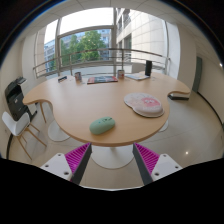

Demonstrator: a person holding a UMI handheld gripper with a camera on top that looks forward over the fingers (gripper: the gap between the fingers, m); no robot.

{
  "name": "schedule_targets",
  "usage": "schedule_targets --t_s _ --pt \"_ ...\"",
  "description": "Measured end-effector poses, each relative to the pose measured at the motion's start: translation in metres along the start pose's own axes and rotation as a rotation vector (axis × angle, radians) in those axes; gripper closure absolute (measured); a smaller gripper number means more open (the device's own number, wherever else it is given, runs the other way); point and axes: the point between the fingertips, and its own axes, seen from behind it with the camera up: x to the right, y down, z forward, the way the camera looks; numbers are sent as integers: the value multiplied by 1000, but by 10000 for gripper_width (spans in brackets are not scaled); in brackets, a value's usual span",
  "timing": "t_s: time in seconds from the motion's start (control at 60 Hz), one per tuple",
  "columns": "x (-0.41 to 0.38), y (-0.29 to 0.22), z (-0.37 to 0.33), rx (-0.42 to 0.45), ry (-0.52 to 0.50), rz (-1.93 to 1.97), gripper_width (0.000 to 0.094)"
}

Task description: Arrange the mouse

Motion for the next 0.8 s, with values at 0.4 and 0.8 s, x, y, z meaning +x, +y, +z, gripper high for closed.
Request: schedule_targets --t_s 0.4,0.8 --pt "-59 -19 132 -29 -50 -10 78" --pt "-102 -58 184 3 -95 -119 440"
